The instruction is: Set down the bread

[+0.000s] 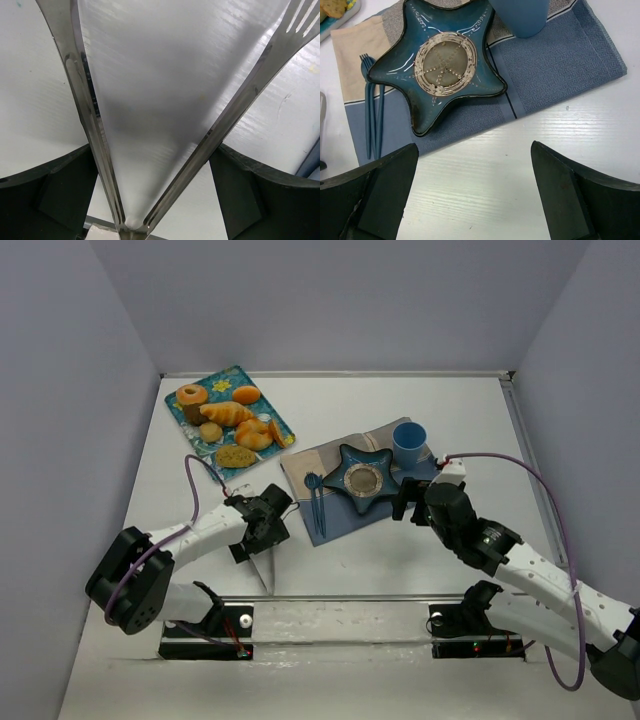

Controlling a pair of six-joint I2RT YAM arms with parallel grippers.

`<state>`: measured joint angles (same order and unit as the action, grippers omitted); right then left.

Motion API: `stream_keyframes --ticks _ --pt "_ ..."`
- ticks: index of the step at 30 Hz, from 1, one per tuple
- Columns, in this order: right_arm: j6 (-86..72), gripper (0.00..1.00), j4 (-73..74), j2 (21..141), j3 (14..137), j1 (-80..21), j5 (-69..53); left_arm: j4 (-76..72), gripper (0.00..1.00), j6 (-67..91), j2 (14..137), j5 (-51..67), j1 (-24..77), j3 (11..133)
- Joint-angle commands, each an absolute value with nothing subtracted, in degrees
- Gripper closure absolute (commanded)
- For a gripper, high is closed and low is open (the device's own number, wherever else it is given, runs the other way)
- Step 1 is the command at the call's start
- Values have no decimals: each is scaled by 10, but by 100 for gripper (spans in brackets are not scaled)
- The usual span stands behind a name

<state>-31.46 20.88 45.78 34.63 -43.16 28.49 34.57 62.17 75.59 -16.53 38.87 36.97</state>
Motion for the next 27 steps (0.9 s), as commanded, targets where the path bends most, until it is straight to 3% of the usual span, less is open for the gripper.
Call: stream_keyframes --ticks 1,3,4,7,10,13,20,27 --pt "-306 0 178 461 350 -433 295 287 2 616 779 -187 384 345" --pt "-307 0 177 460 349 -433 297 287 7 615 779 -195 384 346" --pt "-306 0 178 459 349 -433 298 283 18 610 778 -201 384 347" --pt "-308 0 175 455 345 -433 305 275 27 608 773 -227 384 347" --pt "-307 0 176 450 344 -433 304 268 48 590 771 -225 384 346" --pt "-308 0 175 440 340 -433 305 274 61 579 764 -214 384 346" --pt "-309 0 175 421 336 -433 301 330 62 556 700 -199 400 382" --pt "-310 0 175 410 331 -433 302 431 63 524 642 -217 469 506"
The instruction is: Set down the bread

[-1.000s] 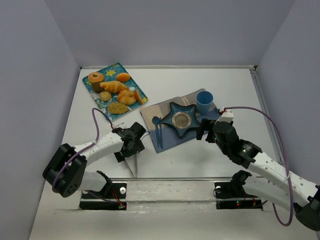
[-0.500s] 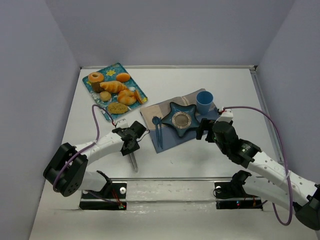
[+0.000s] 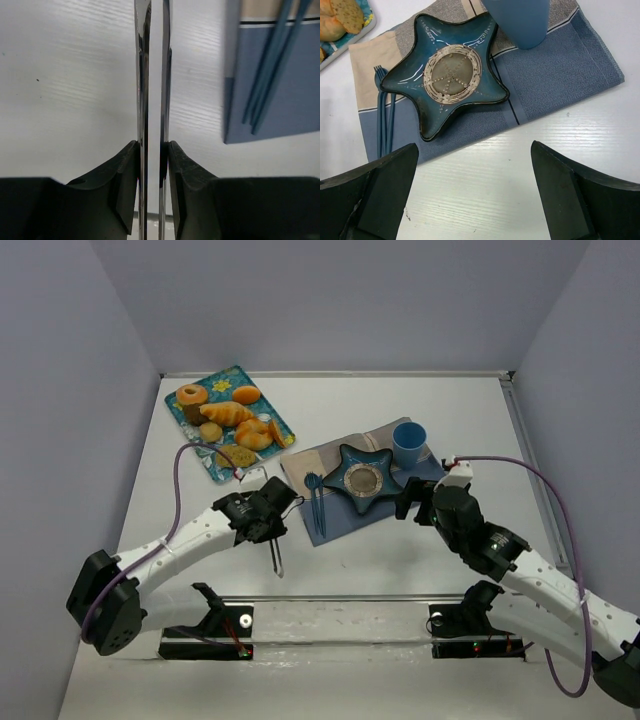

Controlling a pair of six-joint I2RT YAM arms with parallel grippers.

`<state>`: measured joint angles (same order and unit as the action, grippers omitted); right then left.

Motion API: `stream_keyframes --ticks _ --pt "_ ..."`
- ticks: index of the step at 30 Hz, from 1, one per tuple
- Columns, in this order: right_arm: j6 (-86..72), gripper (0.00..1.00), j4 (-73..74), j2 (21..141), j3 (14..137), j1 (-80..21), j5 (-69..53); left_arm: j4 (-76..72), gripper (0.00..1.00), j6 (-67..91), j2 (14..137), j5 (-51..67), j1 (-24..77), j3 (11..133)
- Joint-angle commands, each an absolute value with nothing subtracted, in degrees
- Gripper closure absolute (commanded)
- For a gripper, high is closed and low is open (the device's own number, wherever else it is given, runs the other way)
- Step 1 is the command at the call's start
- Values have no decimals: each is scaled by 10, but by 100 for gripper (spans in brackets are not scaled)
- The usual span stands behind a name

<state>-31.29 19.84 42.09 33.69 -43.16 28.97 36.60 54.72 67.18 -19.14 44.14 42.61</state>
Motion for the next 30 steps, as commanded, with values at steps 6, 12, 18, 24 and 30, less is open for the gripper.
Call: stream_keyframes --ticks 6,12,18,24,30 --pt "-308 1 175 409 333 -433 304 445 60 505 610 -225 475 562" --pt "-305 1 175 403 335 -433 306 417 47 462 601 -200 476 609" --pt "-303 1 175 391 332 -433 305 431 43 446 641 -213 475 659" --pt "-302 1 175 391 333 -433 304 464 41 473 698 -278 466 708" --pt "-302 1 174 396 331 -433 308 441 41 441 763 -270 414 756"
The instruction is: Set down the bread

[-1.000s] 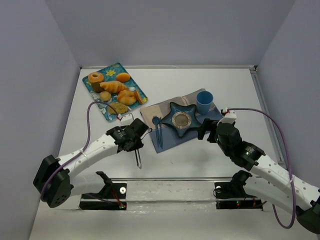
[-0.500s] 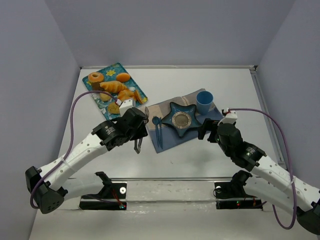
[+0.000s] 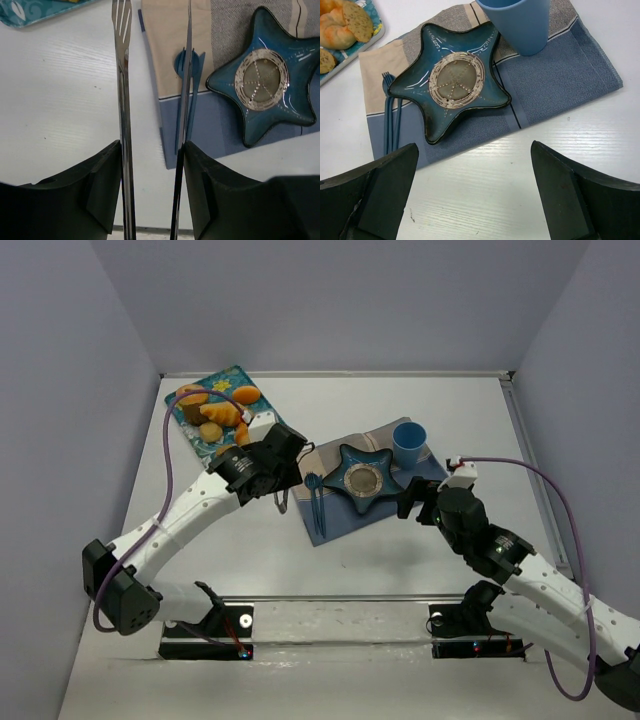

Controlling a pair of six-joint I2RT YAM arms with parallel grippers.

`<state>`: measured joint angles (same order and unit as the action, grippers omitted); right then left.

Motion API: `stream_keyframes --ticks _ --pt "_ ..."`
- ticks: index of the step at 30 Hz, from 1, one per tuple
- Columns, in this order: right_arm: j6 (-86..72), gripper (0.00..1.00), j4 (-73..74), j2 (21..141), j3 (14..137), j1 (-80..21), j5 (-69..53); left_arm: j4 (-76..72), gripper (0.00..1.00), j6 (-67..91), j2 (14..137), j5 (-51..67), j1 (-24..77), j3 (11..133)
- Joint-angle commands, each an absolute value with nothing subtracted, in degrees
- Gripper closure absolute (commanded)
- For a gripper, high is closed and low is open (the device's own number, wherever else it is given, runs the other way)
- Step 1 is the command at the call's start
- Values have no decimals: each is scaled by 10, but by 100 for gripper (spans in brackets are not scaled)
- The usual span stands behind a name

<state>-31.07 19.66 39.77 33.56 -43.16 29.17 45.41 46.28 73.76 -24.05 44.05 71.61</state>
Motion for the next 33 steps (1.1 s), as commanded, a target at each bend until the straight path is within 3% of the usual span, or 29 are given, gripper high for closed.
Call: stream_keyframes --ticks 1,11,33 --pt "-303 1 173 400 331 -433 309 431 41 437 786 -274 402 766" --pt "-302 0 173 417 331 -433 316 362 41 393 912 -256 300 830" --pt "-325 0 175 417 322 -433 348 313 41 334 1017 -205 276 860"
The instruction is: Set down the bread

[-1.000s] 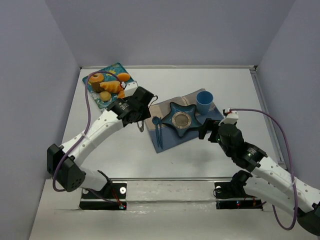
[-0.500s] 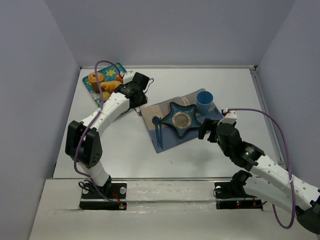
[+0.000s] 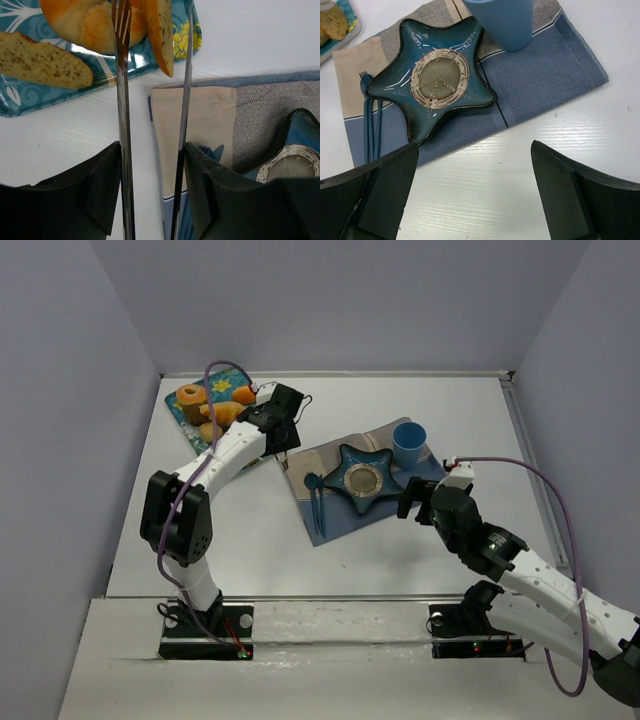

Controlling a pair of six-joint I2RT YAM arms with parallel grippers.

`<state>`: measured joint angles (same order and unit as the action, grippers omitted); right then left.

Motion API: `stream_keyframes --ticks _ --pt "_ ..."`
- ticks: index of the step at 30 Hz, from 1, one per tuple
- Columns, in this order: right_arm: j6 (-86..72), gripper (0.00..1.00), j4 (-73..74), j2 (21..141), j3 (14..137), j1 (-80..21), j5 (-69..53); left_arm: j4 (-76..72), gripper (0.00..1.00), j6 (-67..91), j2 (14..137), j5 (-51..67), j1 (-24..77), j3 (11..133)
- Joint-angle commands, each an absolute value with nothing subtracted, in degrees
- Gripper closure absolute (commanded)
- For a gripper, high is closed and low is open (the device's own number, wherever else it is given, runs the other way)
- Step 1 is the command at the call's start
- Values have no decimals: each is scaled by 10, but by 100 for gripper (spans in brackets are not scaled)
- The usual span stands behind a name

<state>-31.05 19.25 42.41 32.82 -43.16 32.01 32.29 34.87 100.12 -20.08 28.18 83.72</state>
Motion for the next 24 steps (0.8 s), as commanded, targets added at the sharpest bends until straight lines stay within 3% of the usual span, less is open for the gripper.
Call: stream_keyframes --ticks 1,5,8,14,16,20,24 --pt "-328 0 175 416 321 -433 349 315 41 334 1022 -206 274 860" --pt "-341 0 184 403 321 -433 356 326 46 341 1045 -204 271 875" --pt "-341 0 185 396 319 -433 361 327 61 343 1041 -201 271 877" --pt "-337 0 187 408 324 -433 349 313 80 341 980 -210 271 849" --pt "-337 0 187 411 327 -433 350 309 93 341 957 -207 272 839" --pt "-336 0 188 412 325 -433 349 303 94 331 921 -194 282 821" --pt "-353 0 192 400 323 -433 379 280 92 309 869 -165 358 800"
